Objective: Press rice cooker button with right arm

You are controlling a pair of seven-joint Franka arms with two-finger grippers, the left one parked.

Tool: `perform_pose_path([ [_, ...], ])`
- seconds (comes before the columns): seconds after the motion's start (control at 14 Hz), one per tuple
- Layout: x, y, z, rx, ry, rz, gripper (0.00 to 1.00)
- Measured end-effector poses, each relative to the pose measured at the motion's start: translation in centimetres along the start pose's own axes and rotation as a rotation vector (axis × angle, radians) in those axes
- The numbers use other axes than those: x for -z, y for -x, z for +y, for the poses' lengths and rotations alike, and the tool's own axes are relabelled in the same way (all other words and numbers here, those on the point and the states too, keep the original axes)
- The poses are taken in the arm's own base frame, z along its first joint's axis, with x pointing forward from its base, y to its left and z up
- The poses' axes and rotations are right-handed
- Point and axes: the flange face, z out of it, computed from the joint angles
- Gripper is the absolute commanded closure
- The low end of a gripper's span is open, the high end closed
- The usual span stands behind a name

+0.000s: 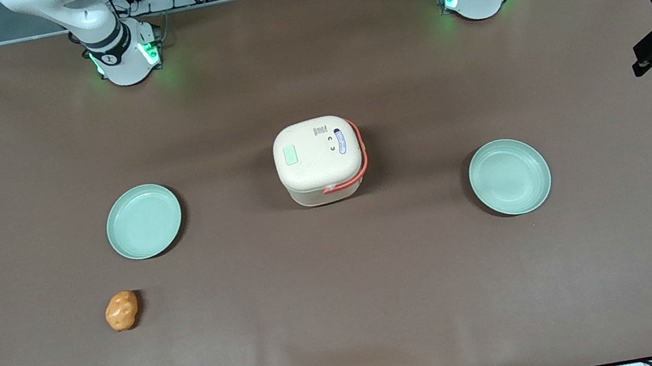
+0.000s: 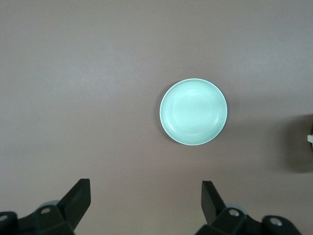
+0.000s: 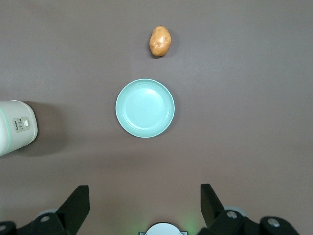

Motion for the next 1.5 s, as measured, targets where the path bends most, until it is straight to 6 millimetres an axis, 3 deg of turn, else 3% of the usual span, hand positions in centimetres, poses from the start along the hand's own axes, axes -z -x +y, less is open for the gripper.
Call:
perform_pose_path([
  [0.57, -0.5, -0.3, 0.0, 0.004, -0.003, -0.012, 0.00],
  [1.14, -1.8, -1.0, -1.2, 0.025, -0.003, -0.052, 0.00],
  [1.5, -1.4, -0.9, -5.0, 0.102, -0.004, -0.029, 0.00],
])
